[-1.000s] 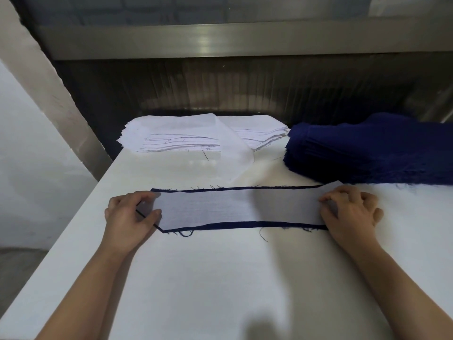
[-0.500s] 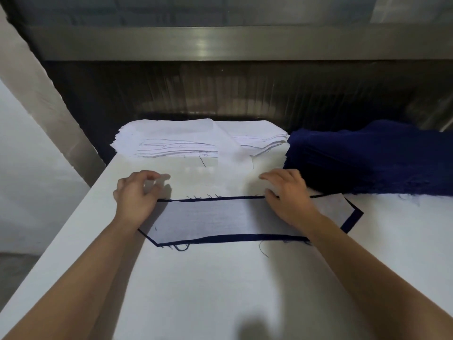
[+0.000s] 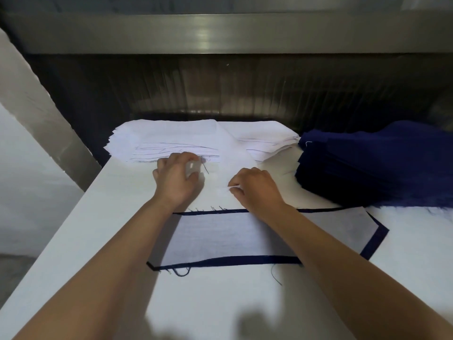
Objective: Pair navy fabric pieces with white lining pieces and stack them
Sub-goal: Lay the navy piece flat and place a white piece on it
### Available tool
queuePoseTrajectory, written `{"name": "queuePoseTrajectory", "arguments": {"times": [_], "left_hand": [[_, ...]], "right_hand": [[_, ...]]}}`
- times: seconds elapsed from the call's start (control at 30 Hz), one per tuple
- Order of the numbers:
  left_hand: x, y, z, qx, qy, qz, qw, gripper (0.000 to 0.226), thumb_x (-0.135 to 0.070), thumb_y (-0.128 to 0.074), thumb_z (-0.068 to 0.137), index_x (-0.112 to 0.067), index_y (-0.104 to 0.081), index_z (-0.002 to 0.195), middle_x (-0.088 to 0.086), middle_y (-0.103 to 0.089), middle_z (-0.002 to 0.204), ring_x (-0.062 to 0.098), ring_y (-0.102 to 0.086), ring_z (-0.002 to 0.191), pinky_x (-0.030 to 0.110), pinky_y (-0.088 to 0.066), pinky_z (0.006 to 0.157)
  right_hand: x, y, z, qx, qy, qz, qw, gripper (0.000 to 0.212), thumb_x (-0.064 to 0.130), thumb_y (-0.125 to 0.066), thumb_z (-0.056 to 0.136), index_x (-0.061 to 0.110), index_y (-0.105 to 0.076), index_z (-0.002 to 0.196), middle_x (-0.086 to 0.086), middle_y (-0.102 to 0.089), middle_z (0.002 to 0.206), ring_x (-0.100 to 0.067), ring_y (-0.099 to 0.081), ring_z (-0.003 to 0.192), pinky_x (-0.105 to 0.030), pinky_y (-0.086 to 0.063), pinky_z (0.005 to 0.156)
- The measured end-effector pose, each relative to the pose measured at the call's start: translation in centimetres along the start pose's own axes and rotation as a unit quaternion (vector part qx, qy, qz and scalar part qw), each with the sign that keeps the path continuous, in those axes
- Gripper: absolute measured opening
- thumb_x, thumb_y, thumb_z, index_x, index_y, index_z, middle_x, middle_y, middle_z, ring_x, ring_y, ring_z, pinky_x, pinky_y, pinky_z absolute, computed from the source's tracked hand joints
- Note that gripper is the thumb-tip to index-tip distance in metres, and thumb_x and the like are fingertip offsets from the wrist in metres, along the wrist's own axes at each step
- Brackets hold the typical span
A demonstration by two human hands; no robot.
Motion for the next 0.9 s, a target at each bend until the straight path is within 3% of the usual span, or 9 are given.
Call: {"name": "queuePoseTrajectory", "arguments": {"times": [0.07,0.13,0.23,0.33,0.4,0.53,0.67,0.77,0.9], "left_hand": [[-1.1,-0.1,0.1,0.002,-0.041,-0.005,0.999,0.054,-0.010,-0.057,0.084,-0.036,-0.048,0.131,-0.005,-0.040,0.137,0.025,-0.031,0.120,0.027,-0.020,0.085],[-2.7,-0.5,0.1,0.020,-0.094,-0.005,0.995,0.072,-0.006,-0.059,0.079,-0.045,-0.040,0.136,-0.010,-0.024,0.146,0.019,-0.024,0.126,0.027,-0.018,0.090],[-5.0,-1.4,0.3,0.050,-0.167,0.019,0.984,0.069,-0.017,-0.071,0.079,-0.048,-0.044,0.134,-0.012,-0.010,0.154,0.011,-0.014,0.129,0.026,-0.015,0.092],[-6.6,-2.0,0.8,0.056,-0.208,0.033,0.976,0.037,-0.029,-0.073,0.083,-0.038,-0.063,0.118,-0.011,-0.016,0.155,0.016,-0.013,0.132,0.025,-0.013,0.091],[-7.4,-2.3,1.1,0.050,-0.211,0.035,0.976,0.014,-0.032,-0.069,0.087,-0.026,-0.072,0.099,-0.013,-0.028,0.150,0.020,-0.016,0.130,0.024,-0.011,0.087],[-8.1,-2.0,1.2,0.030,-0.204,0.012,0.978,0.009,-0.032,-0.063,0.091,-0.026,-0.066,0.084,-0.026,-0.045,0.124,0.021,-0.024,0.126,0.023,-0.010,0.079],[-8.3,-1.8,1.0,0.025,-0.220,0.007,0.975,0.011,-0.037,-0.066,0.088,-0.025,-0.067,0.089,-0.030,-0.045,0.112,0.013,-0.026,0.121,0.023,-0.009,0.078],[-8.1,-1.2,1.2,0.016,-0.227,0.007,0.974,0.020,-0.041,-0.069,0.084,-0.026,-0.068,0.097,-0.031,-0.047,0.110,0.005,-0.025,0.115,0.024,-0.009,0.077],[-7.5,0.0,1.8,-0.022,-0.218,0.029,0.975,0.017,-0.038,-0.067,0.087,-0.027,-0.068,0.099,-0.028,-0.051,0.107,0.014,-0.031,0.120,0.025,-0.007,0.076]], "right_hand": [[-0.7,0.9,0.1,-0.042,-0.028,0.072,0.996,0.020,0.014,-0.046,0.094,0.018,-0.065,0.098,0.000,-0.065,0.090,-0.024,-0.057,0.090,-0.027,-0.033,0.073],[-2.0,1.9,0.1,-0.088,-0.065,0.168,0.980,0.017,0.007,-0.048,0.093,0.013,-0.062,0.099,-0.002,-0.063,0.085,-0.022,-0.057,0.083,-0.027,-0.038,0.069],[-3.2,3.2,0.2,-0.128,-0.082,0.267,0.952,0.026,-0.005,-0.049,0.089,0.013,-0.062,0.103,0.001,-0.058,0.086,-0.010,-0.052,0.073,-0.017,-0.040,0.069],[-3.5,4.0,0.5,-0.137,-0.076,0.292,0.944,0.034,-0.011,-0.052,0.085,0.012,-0.064,0.107,0.001,-0.055,0.083,-0.010,-0.050,0.071,-0.010,-0.037,0.067],[-3.6,4.2,0.4,-0.144,-0.077,0.297,0.941,0.030,-0.004,-0.058,0.085,0.011,-0.064,0.109,0.002,-0.054,0.084,-0.012,-0.049,0.077,-0.011,-0.036,0.068],[-2.8,4.7,0.3,-0.145,-0.037,0.267,0.952,0.034,0.014,-0.068,0.082,0.014,-0.061,0.116,0.005,-0.052,0.090,-0.012,-0.045,0.085,-0.023,-0.038,0.078],[-2.7,5.8,0.3,-0.167,-0.046,0.205,0.963,0.010,0.015,-0.057,0.089,0.014,-0.063,0.097,0.001,-0.062,0.088,-0.011,-0.048,0.079,-0.022,-0.030,0.064],[-3.0,7.7,-0.3,-0.219,-0.056,0.234,0.946,0.010,0.015,-0.052,0.094,0.020,-0.053,0.085,0.011,-0.053,0.068,-0.004,-0.047,0.063,-0.017,-0.029,0.056],[-3.9,10.5,-1.7,-0.297,-0.058,0.289,0.909,0.029,0.013,-0.050,0.096,0.027,-0.042,0.071,0.012,-0.036,0.055,0.004,-0.042,0.052,-0.013,-0.030,0.048]]}}
Point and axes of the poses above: each hand's wrist, its own z-axis towards the middle knuckle, its own y-axis out of the back of the hand, x = y × z, the point moved 8 cm from there along z, towards the middle knuckle
